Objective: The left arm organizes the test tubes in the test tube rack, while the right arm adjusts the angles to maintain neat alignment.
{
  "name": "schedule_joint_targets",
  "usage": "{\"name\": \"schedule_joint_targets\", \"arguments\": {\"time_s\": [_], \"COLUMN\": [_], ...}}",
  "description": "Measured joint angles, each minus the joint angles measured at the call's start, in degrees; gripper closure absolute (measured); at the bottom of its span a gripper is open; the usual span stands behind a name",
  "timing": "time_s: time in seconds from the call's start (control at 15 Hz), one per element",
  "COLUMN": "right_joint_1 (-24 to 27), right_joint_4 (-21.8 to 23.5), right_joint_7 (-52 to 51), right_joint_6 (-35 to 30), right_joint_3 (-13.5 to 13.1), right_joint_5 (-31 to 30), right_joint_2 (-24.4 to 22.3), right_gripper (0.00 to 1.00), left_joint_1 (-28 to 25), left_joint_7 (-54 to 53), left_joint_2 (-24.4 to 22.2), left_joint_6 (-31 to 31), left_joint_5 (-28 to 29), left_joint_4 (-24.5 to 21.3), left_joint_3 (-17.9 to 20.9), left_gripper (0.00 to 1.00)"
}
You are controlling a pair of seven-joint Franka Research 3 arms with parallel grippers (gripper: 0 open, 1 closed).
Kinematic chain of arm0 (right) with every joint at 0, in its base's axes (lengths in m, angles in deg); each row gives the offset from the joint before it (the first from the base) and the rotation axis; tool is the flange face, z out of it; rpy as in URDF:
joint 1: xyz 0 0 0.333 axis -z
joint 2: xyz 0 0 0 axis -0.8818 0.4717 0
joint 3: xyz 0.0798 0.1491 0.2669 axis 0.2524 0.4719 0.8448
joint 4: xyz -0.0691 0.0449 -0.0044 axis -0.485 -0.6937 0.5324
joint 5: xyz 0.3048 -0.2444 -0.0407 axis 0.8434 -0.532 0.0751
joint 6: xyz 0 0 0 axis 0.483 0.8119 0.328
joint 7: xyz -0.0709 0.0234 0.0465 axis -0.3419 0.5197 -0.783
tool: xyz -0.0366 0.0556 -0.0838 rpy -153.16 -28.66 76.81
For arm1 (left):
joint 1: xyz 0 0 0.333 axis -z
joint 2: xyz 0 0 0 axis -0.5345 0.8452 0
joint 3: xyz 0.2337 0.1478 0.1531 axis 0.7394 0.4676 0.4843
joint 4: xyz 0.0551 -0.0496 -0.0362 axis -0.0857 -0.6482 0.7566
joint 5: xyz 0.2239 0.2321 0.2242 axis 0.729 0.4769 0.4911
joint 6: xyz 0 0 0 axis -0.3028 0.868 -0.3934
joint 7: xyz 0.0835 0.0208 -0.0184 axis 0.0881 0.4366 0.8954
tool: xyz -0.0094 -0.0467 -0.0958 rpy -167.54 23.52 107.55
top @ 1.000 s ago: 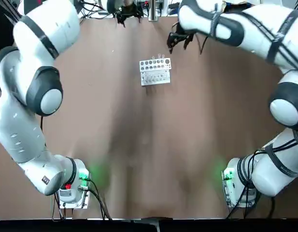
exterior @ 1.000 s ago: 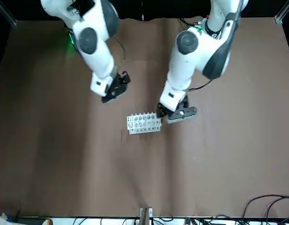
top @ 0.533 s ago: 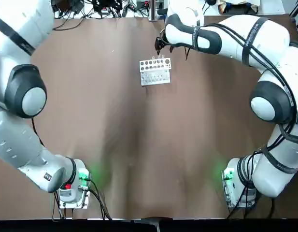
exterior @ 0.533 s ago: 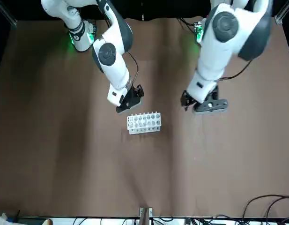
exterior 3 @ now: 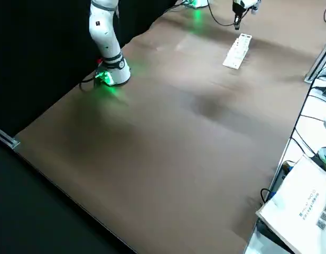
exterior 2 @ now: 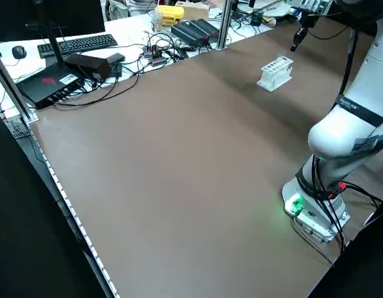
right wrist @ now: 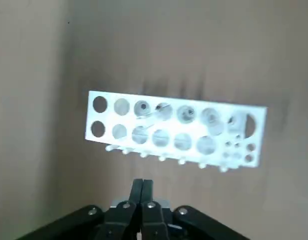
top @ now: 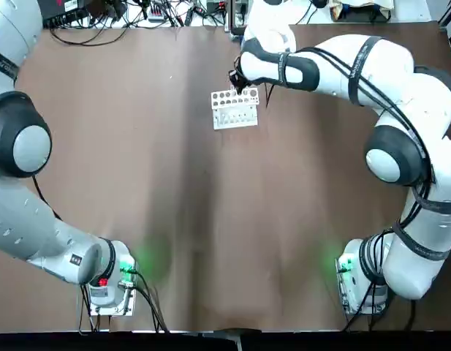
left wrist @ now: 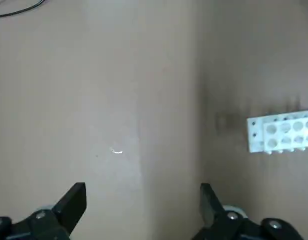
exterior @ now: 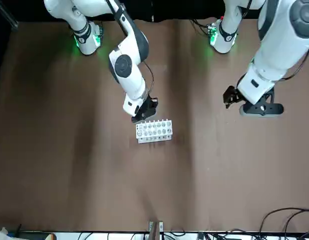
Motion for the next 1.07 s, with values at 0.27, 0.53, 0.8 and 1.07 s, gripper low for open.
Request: {"name": "schedule_joint_targets", "arguments": {"time_s": [0.27,0.53,0.8,1.07], "right_joint_1": [-2.93,-3.71,-3.16,-2.68], "right_joint_4": [-2.93,-4.85,-6.05,-6.15], "right_joint_7": [7.56,8.66,7.45,6.01], "right_joint_6": [1.91,7.18,7.64,8.02], "right_joint_3": [0.11,-0.04,-0.74,-1.17], "right_joint_5": [0.65,0.65,-2.22,-3.73], "right_joint_2": [2.71,6.00,7.28,7.42], "right_gripper": [0.99,0.98,0.98,0.98], "left_joint_1": [-2.57,-4.73,-5.58,-5.99], "left_joint_7": [-5.31,-9.19,-11.38,-12.64], "left_joint_2": [-0.75,-2.13,-6.14,-6.96], "left_joint_6": [1.66,2.98,6.30,6.96], "left_joint_5": [-0.01,-0.21,-1.49,-1.51], "left_joint_4": [-0.02,-0.02,-0.02,-0.40], "left_joint_3": [-0.06,-0.09,-0.09,0.01], "left_gripper": [0.00,0.00,0.00,0.00]}}
